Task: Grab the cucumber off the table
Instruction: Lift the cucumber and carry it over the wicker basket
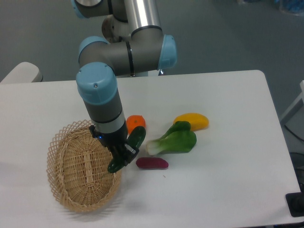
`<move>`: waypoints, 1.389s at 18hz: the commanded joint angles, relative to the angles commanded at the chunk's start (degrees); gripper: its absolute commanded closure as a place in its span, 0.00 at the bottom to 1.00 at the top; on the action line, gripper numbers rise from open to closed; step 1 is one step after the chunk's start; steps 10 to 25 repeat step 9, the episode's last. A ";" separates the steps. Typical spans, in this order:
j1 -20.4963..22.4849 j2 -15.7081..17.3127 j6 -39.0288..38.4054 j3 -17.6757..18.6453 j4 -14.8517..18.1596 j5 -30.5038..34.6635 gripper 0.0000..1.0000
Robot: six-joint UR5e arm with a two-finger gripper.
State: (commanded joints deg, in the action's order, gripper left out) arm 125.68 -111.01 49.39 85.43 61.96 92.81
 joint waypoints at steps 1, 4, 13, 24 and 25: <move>0.00 0.17 0.00 -0.17 0.00 -0.09 0.76; 0.09 0.53 0.00 0.00 0.09 -0.09 0.76; 0.35 0.62 -0.18 -0.09 0.00 -0.35 0.76; 0.35 0.62 -0.18 -0.09 0.00 -0.35 0.76; 0.35 0.62 -0.18 -0.09 0.00 -0.35 0.76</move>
